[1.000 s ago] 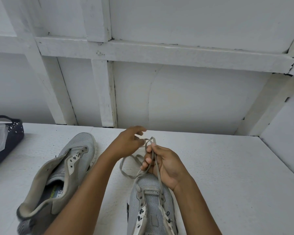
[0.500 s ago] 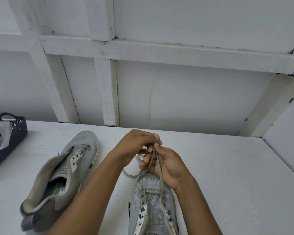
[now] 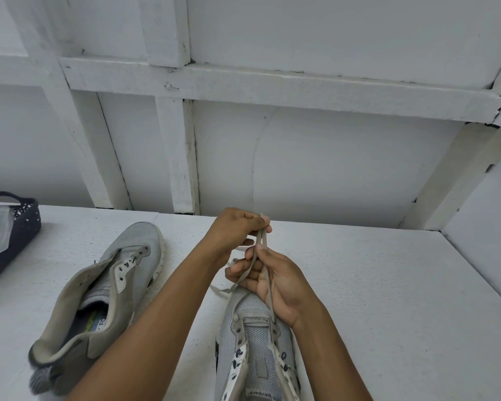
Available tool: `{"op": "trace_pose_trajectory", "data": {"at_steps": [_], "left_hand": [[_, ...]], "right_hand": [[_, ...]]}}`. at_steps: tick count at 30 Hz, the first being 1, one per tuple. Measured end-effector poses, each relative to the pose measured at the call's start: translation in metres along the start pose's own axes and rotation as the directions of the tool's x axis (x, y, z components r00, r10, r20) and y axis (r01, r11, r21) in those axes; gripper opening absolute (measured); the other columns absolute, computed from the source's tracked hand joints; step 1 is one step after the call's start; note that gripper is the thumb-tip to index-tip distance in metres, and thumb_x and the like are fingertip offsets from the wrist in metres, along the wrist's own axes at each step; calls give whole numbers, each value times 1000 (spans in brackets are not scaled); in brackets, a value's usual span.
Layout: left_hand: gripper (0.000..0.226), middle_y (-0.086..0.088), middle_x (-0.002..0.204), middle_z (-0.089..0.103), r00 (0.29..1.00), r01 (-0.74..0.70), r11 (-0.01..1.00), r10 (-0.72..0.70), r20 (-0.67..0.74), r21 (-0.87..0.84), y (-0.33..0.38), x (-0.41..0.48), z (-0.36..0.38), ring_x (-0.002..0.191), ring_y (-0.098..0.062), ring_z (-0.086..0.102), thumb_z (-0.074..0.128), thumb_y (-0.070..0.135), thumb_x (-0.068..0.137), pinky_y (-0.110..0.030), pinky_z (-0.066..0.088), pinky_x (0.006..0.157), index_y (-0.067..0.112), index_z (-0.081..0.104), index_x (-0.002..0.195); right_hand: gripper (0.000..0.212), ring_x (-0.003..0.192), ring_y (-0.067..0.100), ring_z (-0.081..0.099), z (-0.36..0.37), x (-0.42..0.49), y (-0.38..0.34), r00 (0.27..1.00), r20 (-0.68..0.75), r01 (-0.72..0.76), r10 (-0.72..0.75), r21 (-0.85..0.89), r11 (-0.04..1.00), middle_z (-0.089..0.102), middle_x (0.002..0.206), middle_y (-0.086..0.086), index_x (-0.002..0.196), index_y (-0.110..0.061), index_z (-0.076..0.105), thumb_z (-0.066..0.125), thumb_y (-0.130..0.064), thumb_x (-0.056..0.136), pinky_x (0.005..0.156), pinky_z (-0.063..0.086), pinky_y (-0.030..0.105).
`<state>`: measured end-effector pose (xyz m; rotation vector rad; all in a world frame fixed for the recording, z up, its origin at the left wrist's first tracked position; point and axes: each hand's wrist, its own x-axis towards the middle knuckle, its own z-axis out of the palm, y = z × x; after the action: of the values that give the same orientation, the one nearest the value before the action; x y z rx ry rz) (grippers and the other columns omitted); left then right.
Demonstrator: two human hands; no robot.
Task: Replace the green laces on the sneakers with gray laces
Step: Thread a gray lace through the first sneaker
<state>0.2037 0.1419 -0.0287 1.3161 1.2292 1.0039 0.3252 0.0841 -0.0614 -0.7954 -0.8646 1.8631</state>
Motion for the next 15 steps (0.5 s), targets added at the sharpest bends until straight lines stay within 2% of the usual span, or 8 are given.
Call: {"op": "trace_pose_trajectory", "data": {"at_steps": [5,12,15], "left_hand": [[21,-7,91,77,1000,7,1000,-6,-20,27,2,11,0,86,-17,67,66,21,92,-45,53,94,6,78,84],[22,-6,89,76,999,18,999,-17,-33,44,2,19,2,81,-14,65,65,20,93,-44,53,94,5,78,84],[23,-6,87,75,999,16,999,-14,-39,45,0,18,2,77,-12,65,64,21,94,-40,53,88,4,77,86]], "right_hand": [[30,88,36,69,0,0,2,999,-40,-11,11,10,1000,69,78,22,92,0,57,38,-18,106,82,58,40],[30,84,32,69,1,1,6,997,-77,-10,12,25,1000,68,74,19,91,-1,56,36,-17,106,87,58,41],[30,82,31,69,1,1,6,995,-96,13,-8,56,998,68,75,20,90,0,56,36,-16,106,91,56,44]]}}
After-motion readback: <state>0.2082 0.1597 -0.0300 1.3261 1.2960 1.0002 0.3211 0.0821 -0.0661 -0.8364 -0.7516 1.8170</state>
